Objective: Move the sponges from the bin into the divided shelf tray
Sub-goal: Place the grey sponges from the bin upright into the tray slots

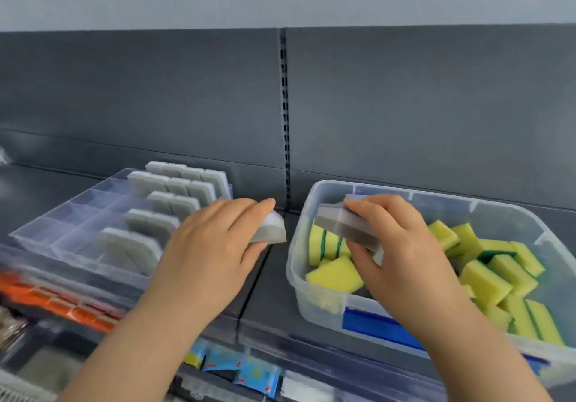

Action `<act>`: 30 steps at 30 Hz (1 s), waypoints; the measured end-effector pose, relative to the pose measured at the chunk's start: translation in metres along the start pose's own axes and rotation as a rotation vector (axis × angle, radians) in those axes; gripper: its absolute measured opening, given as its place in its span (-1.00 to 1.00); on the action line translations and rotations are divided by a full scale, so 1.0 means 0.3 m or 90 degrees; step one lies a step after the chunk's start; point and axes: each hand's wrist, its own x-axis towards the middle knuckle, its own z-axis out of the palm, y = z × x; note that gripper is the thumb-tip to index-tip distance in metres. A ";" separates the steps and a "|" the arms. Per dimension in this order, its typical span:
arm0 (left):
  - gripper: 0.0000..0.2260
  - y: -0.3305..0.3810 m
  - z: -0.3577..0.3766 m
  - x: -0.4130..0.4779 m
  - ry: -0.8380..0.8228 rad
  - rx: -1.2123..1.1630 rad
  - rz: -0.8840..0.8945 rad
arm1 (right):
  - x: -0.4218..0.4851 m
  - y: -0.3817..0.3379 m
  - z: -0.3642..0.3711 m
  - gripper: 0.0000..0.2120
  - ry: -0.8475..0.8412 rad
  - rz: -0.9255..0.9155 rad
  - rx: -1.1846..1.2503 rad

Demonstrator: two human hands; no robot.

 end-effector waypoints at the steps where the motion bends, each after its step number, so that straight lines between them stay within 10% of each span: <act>1: -0.60 -0.054 -0.047 -0.051 0.002 0.015 -0.005 | 0.003 -0.073 0.030 -0.59 0.002 -0.016 0.005; 13: -0.52 -0.572 -0.393 -0.556 -0.057 0.078 -0.090 | 0.013 -0.744 0.421 -0.53 -0.113 -0.100 0.067; 30: -0.50 -1.225 -0.116 -0.398 -0.021 -0.033 -0.178 | 0.593 -0.805 0.917 -0.60 -0.096 0.096 0.195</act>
